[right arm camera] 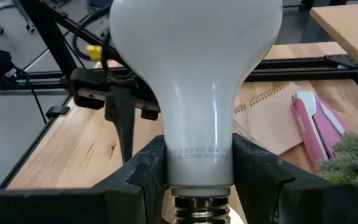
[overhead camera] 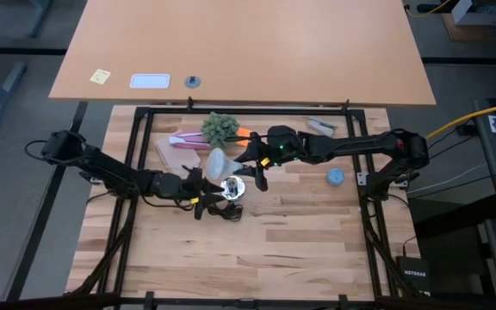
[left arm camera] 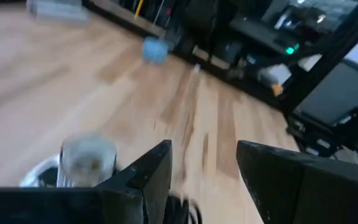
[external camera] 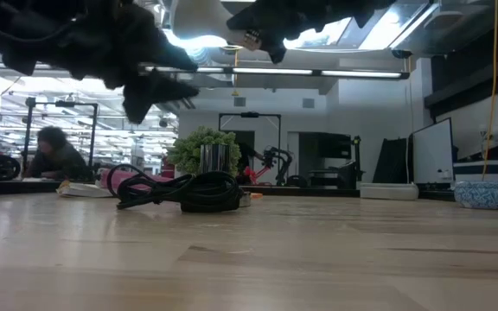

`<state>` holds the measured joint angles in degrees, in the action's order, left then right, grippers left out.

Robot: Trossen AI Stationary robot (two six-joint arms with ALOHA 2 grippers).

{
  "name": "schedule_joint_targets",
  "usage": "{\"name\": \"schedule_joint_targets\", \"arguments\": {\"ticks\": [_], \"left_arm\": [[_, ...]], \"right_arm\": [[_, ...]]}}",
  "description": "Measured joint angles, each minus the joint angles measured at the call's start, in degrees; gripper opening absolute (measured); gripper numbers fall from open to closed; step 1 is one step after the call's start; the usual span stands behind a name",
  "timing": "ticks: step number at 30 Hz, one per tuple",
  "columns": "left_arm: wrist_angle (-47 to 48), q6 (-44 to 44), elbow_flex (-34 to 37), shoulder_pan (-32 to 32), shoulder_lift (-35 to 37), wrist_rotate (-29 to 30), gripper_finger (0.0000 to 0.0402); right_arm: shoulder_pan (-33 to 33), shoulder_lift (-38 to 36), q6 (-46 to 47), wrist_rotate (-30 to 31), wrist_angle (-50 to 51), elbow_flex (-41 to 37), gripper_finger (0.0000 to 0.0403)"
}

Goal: Screw lightbulb
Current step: Insert the lightbulb into the lamp

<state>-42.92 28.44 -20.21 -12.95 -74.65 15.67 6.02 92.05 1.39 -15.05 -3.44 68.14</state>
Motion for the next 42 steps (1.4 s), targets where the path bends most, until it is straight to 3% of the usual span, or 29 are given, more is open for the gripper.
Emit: {"name": "schedule_joint_targets", "arguments": {"ticks": [8,12,27,42], "left_arm": [[-5.11,-5.05,-0.02,-0.03,0.08,2.82,0.0170],[-12.76,-6.26,-0.02,-0.07,-1.57,6.82,0.0170],[-46.58,-22.12,-0.11,-0.07,-12.71,10.84,0.0170],[-46.96,-32.17,-6.29,2.55,-12.57,12.40,0.0170]], "right_arm": [[0.00,0.00,1.64,0.04,0.02,0.00,0.0156],[0.00,0.00,1.66,0.05,-0.54,0.00,0.0156],[0.00,-0.02,1.83,0.07,-12.94,0.04,0.0156],[-0.04,-0.18,3.23,-0.02,-14.78,0.11,0.0157]]}}
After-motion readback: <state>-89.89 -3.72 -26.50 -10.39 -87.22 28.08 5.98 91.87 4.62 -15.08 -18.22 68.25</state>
